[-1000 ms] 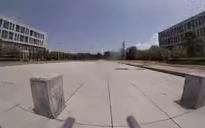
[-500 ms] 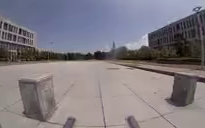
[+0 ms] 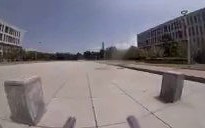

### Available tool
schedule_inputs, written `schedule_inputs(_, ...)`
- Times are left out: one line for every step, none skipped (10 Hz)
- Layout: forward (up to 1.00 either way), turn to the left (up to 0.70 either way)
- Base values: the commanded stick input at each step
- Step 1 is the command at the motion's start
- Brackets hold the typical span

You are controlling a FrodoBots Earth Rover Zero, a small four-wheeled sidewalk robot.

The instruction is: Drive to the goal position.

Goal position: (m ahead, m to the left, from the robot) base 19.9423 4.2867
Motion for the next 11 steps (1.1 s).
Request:
schedule_inputs(1.00, 0.00)
schedule_inputs(1.00, 0.00)
schedule_inputs(1.00, 0.00)
schedule_inputs(1.00, 0.00)
schedule_inputs(1.00, 0.00)
schedule_inputs(1.00, 0.00)
schedule_inputs(1.00, 0.00)
schedule_inputs(1.00, 0.00)
schedule_inputs(1.00, 0.00)
schedule_inputs(1.00, 0.00)
schedule_inputs(1.00, 0.00)
